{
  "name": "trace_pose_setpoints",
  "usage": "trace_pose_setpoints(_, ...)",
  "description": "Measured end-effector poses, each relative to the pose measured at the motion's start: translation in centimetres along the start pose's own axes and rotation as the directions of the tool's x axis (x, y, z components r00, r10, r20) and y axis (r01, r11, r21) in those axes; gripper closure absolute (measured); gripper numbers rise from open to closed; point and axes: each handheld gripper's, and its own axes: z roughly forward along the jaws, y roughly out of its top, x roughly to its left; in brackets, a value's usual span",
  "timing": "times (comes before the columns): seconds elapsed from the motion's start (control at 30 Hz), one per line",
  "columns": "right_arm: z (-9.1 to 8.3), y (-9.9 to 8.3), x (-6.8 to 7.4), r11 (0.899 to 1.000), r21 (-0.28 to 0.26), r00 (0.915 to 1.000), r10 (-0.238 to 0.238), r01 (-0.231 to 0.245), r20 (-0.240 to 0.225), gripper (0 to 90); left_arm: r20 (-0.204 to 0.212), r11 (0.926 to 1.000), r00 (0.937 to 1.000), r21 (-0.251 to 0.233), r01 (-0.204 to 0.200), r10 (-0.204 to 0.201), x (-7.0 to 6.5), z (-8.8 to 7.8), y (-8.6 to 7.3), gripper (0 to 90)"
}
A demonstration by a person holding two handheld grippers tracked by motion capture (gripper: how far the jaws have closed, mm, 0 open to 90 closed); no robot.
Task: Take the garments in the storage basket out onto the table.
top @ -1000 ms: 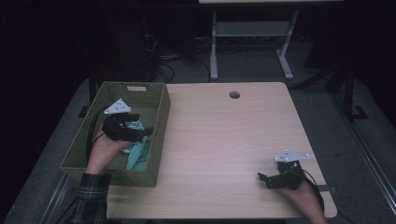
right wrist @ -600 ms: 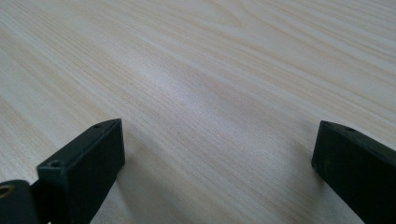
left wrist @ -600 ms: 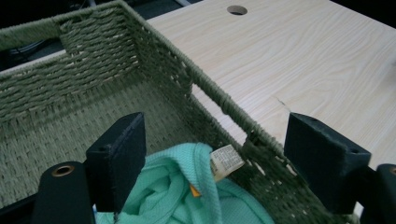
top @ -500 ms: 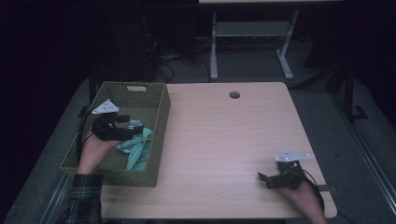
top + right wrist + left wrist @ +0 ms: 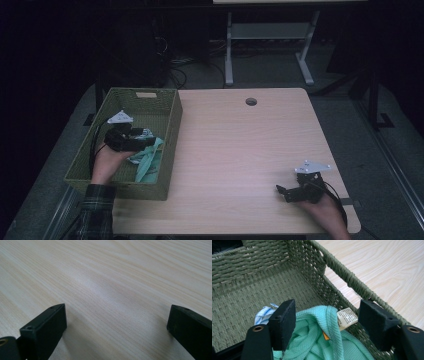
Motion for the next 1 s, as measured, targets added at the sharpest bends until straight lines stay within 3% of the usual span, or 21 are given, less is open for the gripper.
trace_pose_setpoints(0.4,0.0,0.0,0.0,1.000,-0.001,1.0000,0.000,0.000,0.000,2.0,0.008,0.9957,0.9997,0.090,0.023,-0.024,0.1,2.4,-0.9,37.0)
trace_pose_setpoints(0.67,0.0,0.0,0.0,1.000,0.000,1.0000,0.000,0.000,0.000,2.0,0.018,0.9843,0.9996,0.175,0.018,-0.021,0.1,3.5,-1.5,39.4)
trace_pose_setpoints(0.8,0.0,0.0,0.0,1.000,0.000,1.0000,-0.001,0.001,0.000,2.0,0.015,0.9780,0.9990,0.205,0.038,-0.042,0.1,3.8,-1.7,41.4)
trace_pose_setpoints(1.0,0.0,0.0,0.0,1.000,0.000,1.0000,0.000,0.000,0.000,2.0,0.026,0.9701,0.9989,0.241,0.032,-0.039,0.2,4.0,-1.8,51.1)
